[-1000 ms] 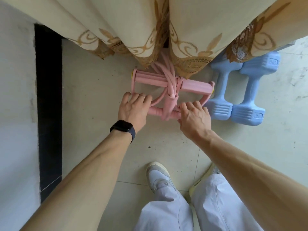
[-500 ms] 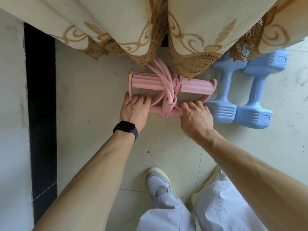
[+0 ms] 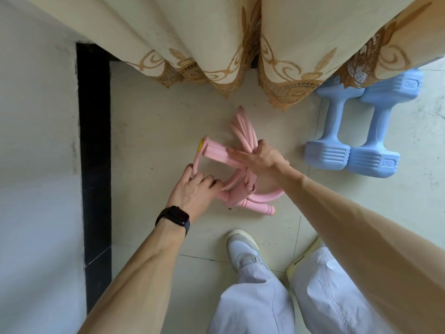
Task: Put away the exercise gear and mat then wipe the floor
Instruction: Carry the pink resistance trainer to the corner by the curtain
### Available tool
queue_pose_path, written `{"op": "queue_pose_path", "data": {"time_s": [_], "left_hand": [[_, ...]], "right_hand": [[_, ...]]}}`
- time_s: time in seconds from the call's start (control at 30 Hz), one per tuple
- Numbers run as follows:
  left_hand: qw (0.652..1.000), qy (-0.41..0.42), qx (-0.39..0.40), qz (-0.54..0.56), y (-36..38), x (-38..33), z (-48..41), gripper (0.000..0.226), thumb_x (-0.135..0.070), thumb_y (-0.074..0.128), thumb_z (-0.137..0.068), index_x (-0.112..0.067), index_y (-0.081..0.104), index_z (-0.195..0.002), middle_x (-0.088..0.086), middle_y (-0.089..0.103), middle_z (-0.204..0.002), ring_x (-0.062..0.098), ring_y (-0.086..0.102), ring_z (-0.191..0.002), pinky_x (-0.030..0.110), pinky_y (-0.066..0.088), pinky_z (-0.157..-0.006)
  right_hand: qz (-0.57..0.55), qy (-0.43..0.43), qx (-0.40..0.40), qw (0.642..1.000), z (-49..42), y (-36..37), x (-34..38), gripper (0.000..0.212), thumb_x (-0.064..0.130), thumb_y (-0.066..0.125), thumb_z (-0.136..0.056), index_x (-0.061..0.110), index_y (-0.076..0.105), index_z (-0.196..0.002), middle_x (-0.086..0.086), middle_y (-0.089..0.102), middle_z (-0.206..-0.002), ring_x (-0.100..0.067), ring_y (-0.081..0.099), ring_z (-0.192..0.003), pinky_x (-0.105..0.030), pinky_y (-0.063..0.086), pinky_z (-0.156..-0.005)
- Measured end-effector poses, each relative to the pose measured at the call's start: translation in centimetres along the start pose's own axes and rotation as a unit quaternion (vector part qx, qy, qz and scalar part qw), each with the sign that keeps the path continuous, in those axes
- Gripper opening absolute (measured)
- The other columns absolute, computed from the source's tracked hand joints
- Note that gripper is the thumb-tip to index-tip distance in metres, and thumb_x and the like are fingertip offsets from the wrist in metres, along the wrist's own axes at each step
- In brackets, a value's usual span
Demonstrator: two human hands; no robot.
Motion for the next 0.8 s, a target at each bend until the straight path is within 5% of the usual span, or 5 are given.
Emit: {"op": "queue_pose_path", "data": {"time_s": [0.2, 0.47, 0.57, 0.7, 0.8], "left_hand": [[0.999, -0.021, -0.010, 0.024, -0.5, 1.7, 1.1, 0.051, -0.002, 0.024, -0.072, -0.017, 0.067, -0.095, 0.001, 0.065, -0.076, 0.026, 0.063, -0.071, 0.040, 0.044, -0.078], [0.986, -0.085, -0.069, 0.128, -0.4, 4.5, -6.3, 0.046, 0.003, 0.074, -0.070, -0.019, 0.064, -0.109, 0.000, 0.069, -0.093, 0.027, 0.066, -0.091, 0.043, 0.043, -0.082], [0.978, -0.100, -0.060, 0.170, -0.1, 5.6, -9.5, 0.049, 0.004, 0.067, -0.078, -0.017, 0.061, -0.122, 0.008, 0.069, -0.112, 0.032, 0.062, -0.108, 0.046, 0.041, -0.087], [0.975, -0.127, -0.050, 0.177, 1.2, 5.8, -11.5, 0.058, 0.007, 0.063, -0.075, -0.013, 0.057, -0.129, 0.011, 0.062, -0.128, 0.031, 0.043, -0.135, 0.049, 0.028, -0.106], [0.970, -0.167, -0.050, 0.169, 2.1, 5.0, -11.1, 0.065, 0.005, 0.063, -0.076, -0.015, 0.052, -0.137, 0.008, 0.060, -0.133, 0.031, 0.042, -0.135, 0.056, 0.030, -0.109]], "right_hand": [[-0.015, -0.050, -0.154, 0.987, 1.2, -0.4, 1.2, 0.036, 0.050, 0.053, -0.087, 0.019, 0.049, -0.105, -0.002, 0.064, -0.089, -0.032, 0.060, -0.089, -0.042, 0.038, -0.081], [0.142, -0.254, -0.403, 0.868, 2.9, -6.7, 7.3, 0.050, 0.042, 0.052, -0.089, 0.012, 0.054, -0.128, -0.020, 0.064, -0.108, -0.042, 0.055, -0.103, -0.049, 0.035, -0.091], [0.243, -0.225, -0.355, 0.874, 0.3, -6.3, 5.2, 0.075, 0.058, 0.045, -0.091, 0.006, 0.040, -0.144, -0.024, 0.052, -0.137, -0.042, 0.043, -0.129, -0.052, 0.026, -0.110], [0.365, -0.215, -0.279, 0.862, -0.2, -3.5, -1.9, 0.094, 0.045, 0.054, -0.088, 0.008, 0.003, -0.158, -0.017, -0.007, -0.166, -0.031, -0.007, -0.153, -0.055, 0.004, -0.123], [0.416, -0.209, -0.229, 0.855, 0.3, -0.9, -6.1, 0.096, 0.034, 0.061, -0.083, 0.009, 0.007, -0.159, -0.014, -0.004, -0.166, -0.031, -0.002, -0.153, -0.052, 0.002, -0.123]]}}
Point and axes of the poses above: each hand's wrist, its own z-axis away from the middle knuckle, its own y-axis out of the palm, x = y × z, the point moved 9 cm from there along -z, towards the middle knuckle
